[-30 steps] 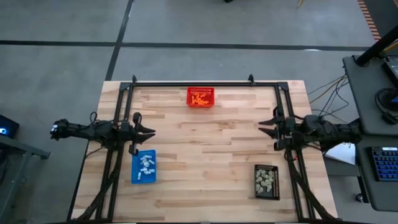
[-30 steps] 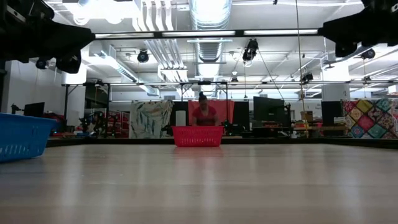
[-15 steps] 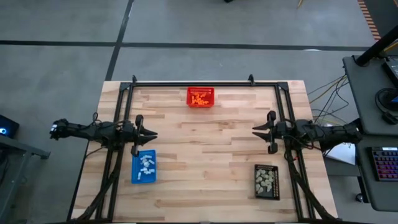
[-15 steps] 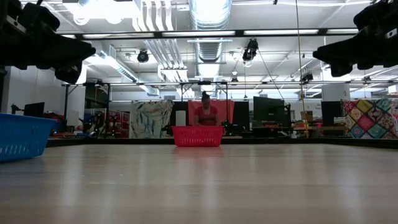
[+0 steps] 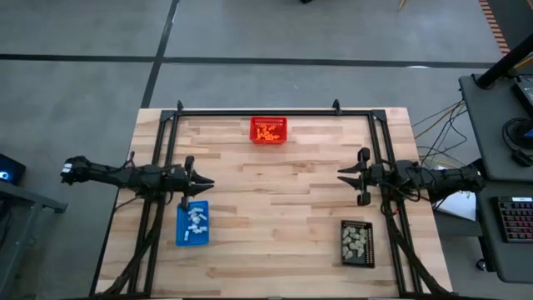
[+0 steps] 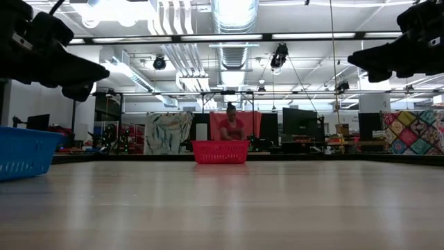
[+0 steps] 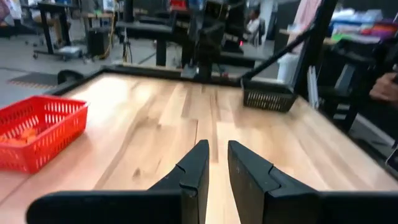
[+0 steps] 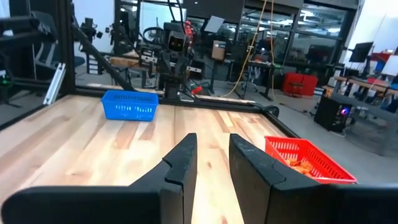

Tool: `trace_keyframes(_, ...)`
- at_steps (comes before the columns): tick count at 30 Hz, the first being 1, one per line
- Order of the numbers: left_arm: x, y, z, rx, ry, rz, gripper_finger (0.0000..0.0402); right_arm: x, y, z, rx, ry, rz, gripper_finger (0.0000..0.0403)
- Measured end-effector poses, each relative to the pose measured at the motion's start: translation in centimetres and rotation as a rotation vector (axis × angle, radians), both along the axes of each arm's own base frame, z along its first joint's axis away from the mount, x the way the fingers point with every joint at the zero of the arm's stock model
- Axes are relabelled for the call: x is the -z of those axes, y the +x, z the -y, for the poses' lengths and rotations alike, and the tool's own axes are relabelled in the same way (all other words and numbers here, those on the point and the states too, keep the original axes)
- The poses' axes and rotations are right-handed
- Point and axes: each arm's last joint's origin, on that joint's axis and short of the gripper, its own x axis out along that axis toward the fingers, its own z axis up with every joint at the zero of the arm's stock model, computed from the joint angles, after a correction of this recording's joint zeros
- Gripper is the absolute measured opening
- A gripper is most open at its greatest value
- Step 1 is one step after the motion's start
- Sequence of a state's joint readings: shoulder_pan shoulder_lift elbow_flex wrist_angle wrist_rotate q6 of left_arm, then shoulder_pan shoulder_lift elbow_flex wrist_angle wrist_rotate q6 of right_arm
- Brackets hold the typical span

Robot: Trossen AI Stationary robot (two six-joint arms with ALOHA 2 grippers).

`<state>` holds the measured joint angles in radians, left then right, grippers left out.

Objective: Sort Halloween decoration
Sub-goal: Return to Home Position

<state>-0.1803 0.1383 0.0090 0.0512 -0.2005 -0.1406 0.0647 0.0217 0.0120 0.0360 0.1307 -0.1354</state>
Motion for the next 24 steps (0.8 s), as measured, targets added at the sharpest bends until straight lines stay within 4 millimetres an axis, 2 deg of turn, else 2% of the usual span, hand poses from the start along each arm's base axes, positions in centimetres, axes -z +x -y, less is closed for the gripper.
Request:
trace_keyframes(10,-0.2,0.3,0.0,-0.013,0.002,-0.004,0.0042,0.1,0.1,0.0,0.001,-0.015,-0.01,0.0073)
trace_keyframes(20,-1.3,0.1,-0.1,-0.017,0.023,0.132,0.0042,0.1,0.1,0.0,0.0,0.005,-0.009,0.0084)
trace_keyframes(24,-2.8,-0.6,-0.3,-0.046,0.049,0.288,0.0042,0.1,0.1,0.0,0.001,0.011,-0.009,0.0087)
